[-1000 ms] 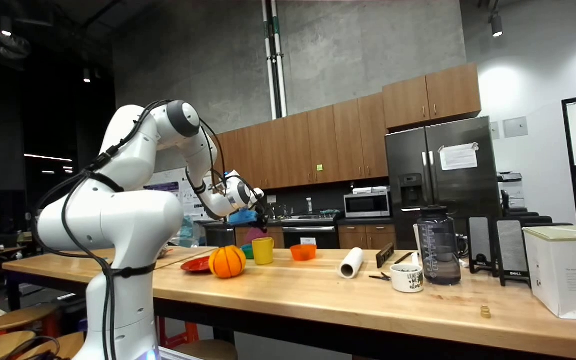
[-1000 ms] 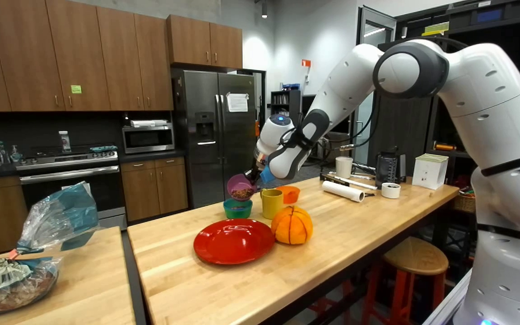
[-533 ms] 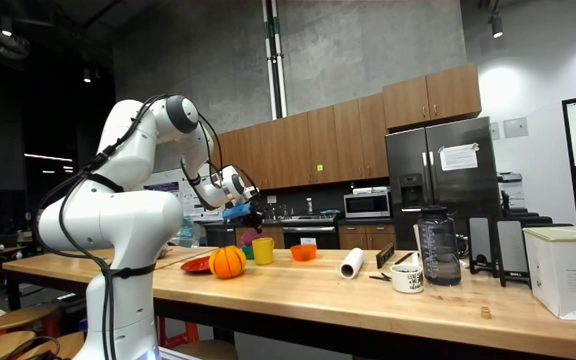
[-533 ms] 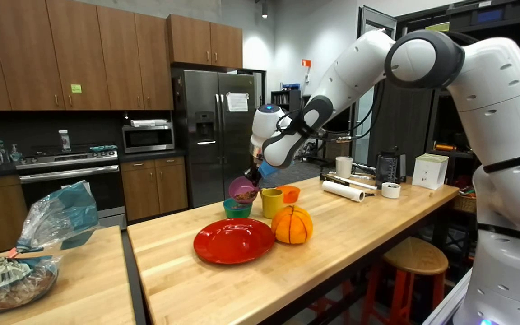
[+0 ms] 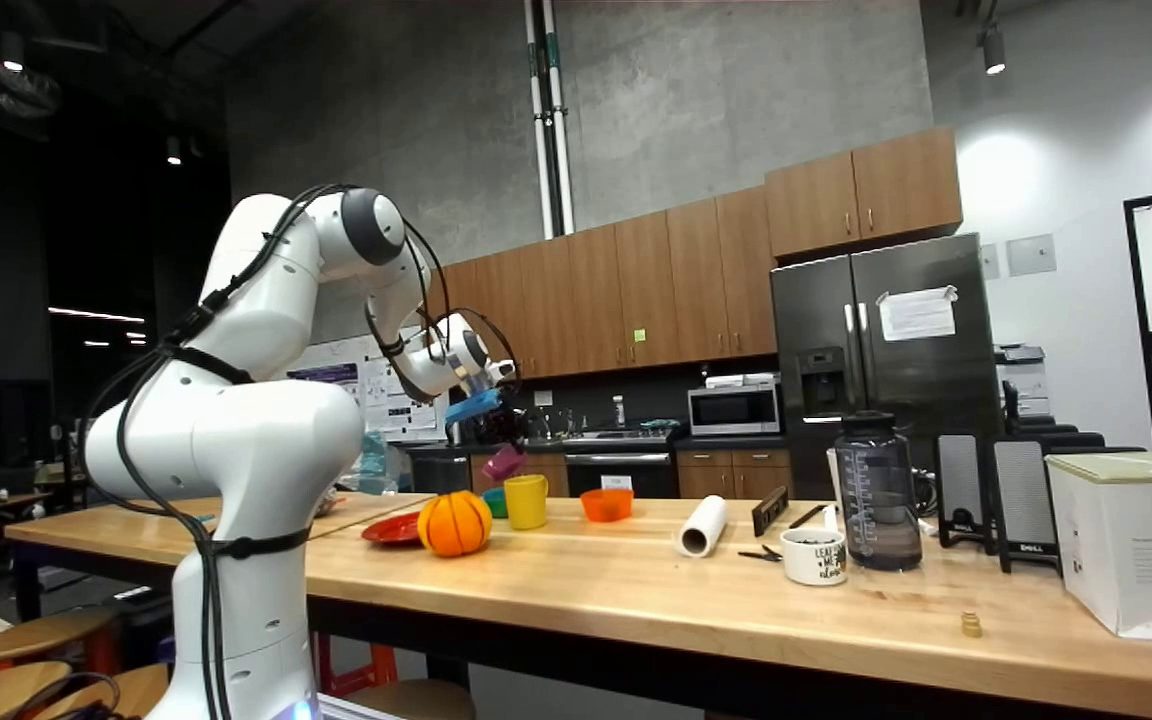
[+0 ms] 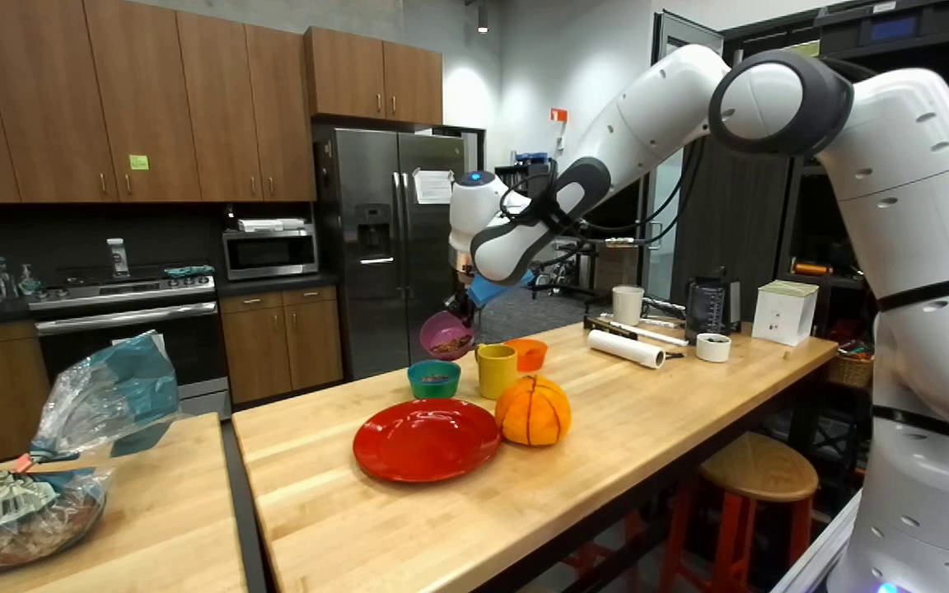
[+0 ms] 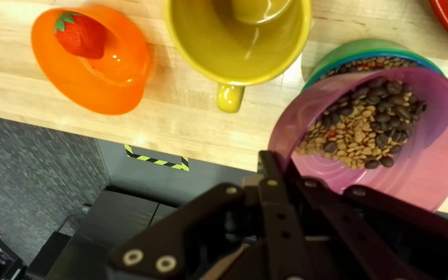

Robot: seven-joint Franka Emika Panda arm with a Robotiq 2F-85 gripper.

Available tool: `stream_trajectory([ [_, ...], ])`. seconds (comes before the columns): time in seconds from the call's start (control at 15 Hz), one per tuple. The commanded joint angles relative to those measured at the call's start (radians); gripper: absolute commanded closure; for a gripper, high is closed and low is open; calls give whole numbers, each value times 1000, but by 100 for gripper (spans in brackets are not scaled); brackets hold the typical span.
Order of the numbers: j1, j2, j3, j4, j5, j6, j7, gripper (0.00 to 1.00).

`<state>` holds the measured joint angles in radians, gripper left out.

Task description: Pour the contents in the purple bowl into the blue bowl.

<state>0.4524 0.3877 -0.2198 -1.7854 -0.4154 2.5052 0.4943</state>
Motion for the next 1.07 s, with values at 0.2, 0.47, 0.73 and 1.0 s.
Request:
stream_trajectory([
  [0.2, -32, 24, 66, 87, -128, -183, 96, 99],
  [0.47, -29, 41, 90, 118, -196, -233, 166, 99],
  [0.73, -15, 70, 99, 141, -325, -250, 295, 99],
  [1.0, -18, 95, 130, 159, -449, -312, 394, 99],
])
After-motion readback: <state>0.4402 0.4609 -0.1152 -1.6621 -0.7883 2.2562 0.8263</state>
